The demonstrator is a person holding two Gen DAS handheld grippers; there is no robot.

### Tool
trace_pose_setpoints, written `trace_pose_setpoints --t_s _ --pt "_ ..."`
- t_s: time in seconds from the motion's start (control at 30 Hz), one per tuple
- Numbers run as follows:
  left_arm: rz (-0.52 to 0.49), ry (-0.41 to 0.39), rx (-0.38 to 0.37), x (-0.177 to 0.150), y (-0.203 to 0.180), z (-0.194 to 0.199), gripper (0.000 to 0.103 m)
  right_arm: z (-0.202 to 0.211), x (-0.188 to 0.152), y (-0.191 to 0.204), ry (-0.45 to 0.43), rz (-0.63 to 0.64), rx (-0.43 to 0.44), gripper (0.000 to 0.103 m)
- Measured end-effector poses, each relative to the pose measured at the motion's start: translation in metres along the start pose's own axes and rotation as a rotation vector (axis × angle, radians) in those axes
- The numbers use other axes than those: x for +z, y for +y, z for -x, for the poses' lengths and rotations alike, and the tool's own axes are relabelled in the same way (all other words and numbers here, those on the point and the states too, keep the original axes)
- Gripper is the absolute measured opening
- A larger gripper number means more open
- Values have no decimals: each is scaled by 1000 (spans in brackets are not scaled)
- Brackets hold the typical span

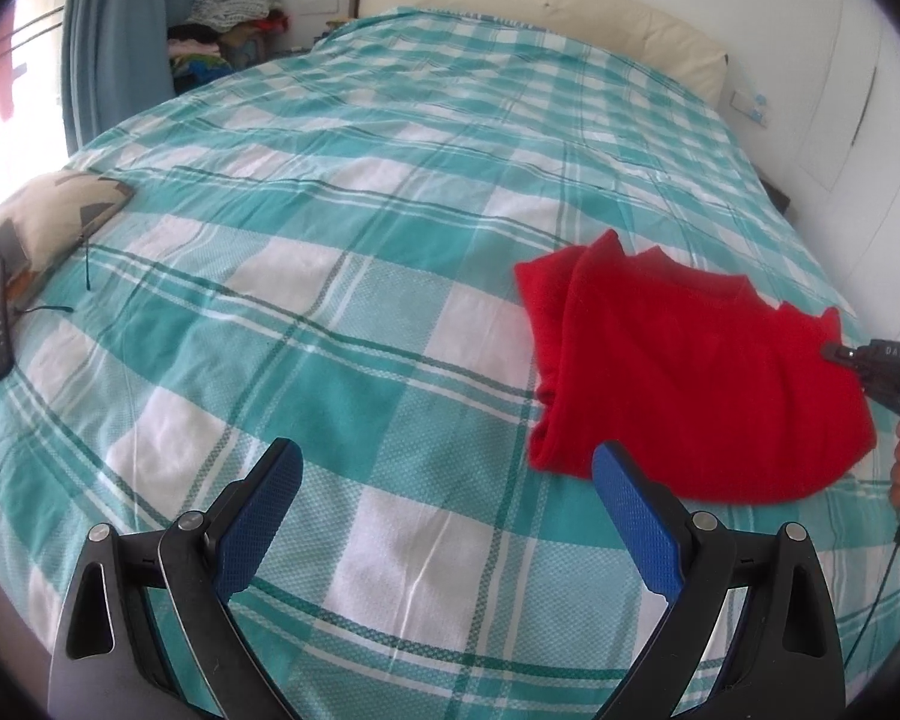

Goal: Fold small clothes

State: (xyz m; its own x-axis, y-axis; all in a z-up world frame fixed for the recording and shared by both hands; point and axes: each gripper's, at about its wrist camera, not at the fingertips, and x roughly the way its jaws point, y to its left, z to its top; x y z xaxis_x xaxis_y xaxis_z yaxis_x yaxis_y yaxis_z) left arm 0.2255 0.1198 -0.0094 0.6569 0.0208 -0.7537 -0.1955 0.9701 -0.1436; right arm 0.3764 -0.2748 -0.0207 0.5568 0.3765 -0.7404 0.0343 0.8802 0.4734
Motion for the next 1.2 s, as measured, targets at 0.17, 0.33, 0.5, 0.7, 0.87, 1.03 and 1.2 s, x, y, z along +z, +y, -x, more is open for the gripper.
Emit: trace_pose_setpoints --t_s 0.17,0.33,0.5,0.7,0.87,1.03,1.2 --pt "62 -12 16 6 23 2 98 -27 18 100 45 55 72 9" --pt "69 10 44 5 37 -4 98 -87 4 177 91 117 93 9" --pt "71 12 47 5 42 -5 98 -146 -26 206 205 147 87 19" --pt "80 19 11 6 49 -1 98 -120 -29 205 260 120 410 24" --pt "80 20 -12 5 49 2 98 -73 -22 194 72 363 84 25" --pt "80 19 -26 4 45 3 98 -100 -58 192 136 552 -31 25" --pt "76 16 -9 3 44 1 98 -131 -116 226 176 690 52 25"
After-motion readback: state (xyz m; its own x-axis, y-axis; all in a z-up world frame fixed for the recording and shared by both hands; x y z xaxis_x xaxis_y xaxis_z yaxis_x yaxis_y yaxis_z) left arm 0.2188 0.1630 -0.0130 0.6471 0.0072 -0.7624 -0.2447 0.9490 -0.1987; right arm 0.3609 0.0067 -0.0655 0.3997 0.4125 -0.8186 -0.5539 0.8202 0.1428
